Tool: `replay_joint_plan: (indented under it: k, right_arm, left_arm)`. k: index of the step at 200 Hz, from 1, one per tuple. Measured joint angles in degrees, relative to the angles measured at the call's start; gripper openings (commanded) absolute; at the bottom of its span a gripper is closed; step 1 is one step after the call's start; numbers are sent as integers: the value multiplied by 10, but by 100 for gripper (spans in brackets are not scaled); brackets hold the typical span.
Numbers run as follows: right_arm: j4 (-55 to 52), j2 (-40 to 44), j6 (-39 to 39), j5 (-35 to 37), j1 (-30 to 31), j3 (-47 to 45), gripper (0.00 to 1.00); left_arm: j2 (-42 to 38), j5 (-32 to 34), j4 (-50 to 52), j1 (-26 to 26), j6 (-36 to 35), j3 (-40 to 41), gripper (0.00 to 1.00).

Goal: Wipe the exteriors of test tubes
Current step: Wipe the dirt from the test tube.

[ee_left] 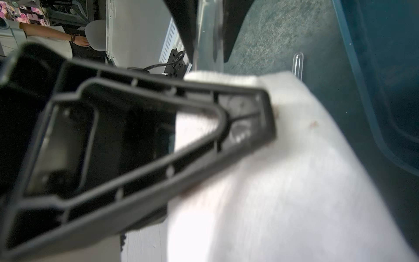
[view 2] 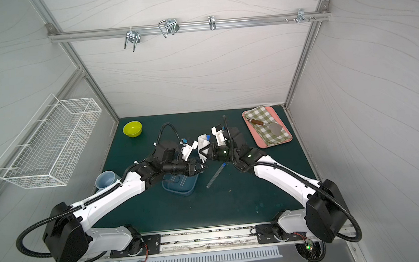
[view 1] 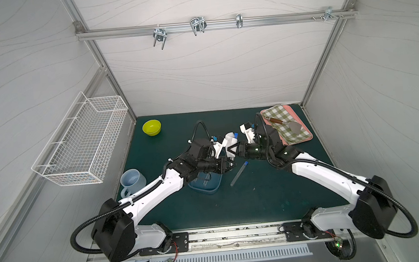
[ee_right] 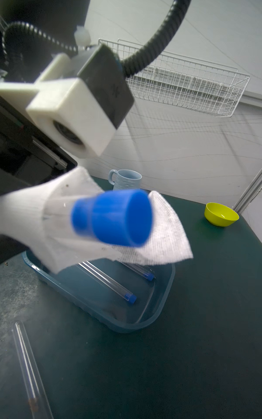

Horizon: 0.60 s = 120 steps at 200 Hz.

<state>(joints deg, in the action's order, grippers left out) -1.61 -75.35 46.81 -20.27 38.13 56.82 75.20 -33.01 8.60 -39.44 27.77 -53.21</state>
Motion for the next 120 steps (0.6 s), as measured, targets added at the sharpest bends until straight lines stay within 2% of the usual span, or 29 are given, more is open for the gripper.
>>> replay_joint_plan:
  k: [47, 90, 120]
  right_arm:
    - [12, -10, -19, -15, -51, 26, 22]
    - [16, -13, -26, -26, -44, 19, 21]
    - [20, -2, -28, 5, -20, -3, 22]
  left_arm:
    - [0, -21, 14, -1, 1, 0, 7]
    - [0, -26, 19, -1, 10, 0, 7]
    - [0, -31, 39, -3, 13, 4, 7]
